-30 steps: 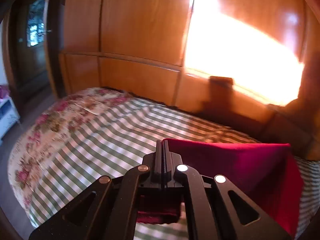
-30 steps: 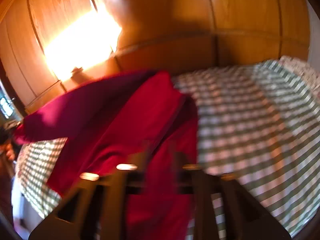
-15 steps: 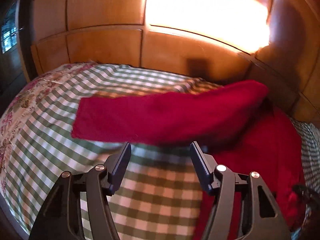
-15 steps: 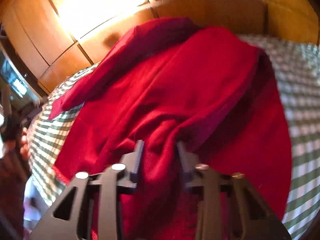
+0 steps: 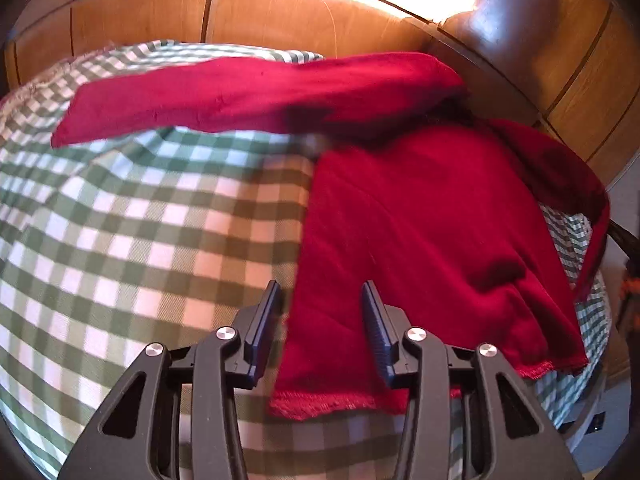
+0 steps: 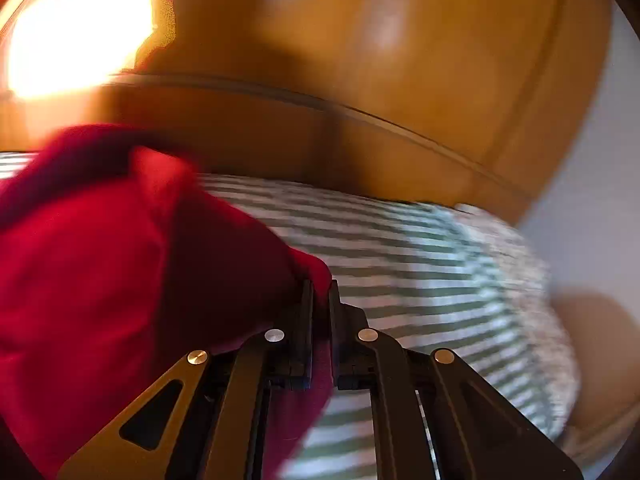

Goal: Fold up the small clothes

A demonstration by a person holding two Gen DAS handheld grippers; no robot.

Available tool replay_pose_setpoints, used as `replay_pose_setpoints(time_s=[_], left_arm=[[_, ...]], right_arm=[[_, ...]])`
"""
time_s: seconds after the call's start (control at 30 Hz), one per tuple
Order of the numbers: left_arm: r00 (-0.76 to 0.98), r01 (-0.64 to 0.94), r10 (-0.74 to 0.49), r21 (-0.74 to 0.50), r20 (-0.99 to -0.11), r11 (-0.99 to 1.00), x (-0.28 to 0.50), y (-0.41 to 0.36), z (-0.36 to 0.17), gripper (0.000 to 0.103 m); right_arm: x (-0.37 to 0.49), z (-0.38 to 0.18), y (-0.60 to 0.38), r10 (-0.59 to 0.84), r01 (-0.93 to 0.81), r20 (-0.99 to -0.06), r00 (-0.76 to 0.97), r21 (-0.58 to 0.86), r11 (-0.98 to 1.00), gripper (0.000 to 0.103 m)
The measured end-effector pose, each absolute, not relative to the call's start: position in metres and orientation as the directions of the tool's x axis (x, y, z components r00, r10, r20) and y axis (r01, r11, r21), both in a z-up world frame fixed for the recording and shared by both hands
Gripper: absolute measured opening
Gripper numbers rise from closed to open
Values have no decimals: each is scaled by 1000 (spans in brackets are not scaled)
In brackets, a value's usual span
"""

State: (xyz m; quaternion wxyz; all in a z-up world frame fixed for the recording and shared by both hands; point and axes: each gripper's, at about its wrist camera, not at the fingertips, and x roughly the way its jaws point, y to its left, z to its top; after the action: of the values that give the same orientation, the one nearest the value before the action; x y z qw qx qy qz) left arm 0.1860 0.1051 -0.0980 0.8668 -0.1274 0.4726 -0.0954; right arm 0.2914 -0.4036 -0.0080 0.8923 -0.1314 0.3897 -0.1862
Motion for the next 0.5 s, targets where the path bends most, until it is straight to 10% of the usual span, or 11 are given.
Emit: replay_pose_setpoints(time_s=[0.13,0.23,0.5], left_arm=[[509,63,-334,-352,-794,934,181,101,-100,42],[500,60,-326,-344,-802,937,181,98,-102,40],[503,78,-354,-366,-788,927,186,88,-106,16]], right_arm=[[334,-18,-478,-535,368,-658,530,-390,844,16],[333,-14,-510,-546,480,-671,501,-309,821,79],[240,-33,-435,-67,226,-826,560,75,971,79]])
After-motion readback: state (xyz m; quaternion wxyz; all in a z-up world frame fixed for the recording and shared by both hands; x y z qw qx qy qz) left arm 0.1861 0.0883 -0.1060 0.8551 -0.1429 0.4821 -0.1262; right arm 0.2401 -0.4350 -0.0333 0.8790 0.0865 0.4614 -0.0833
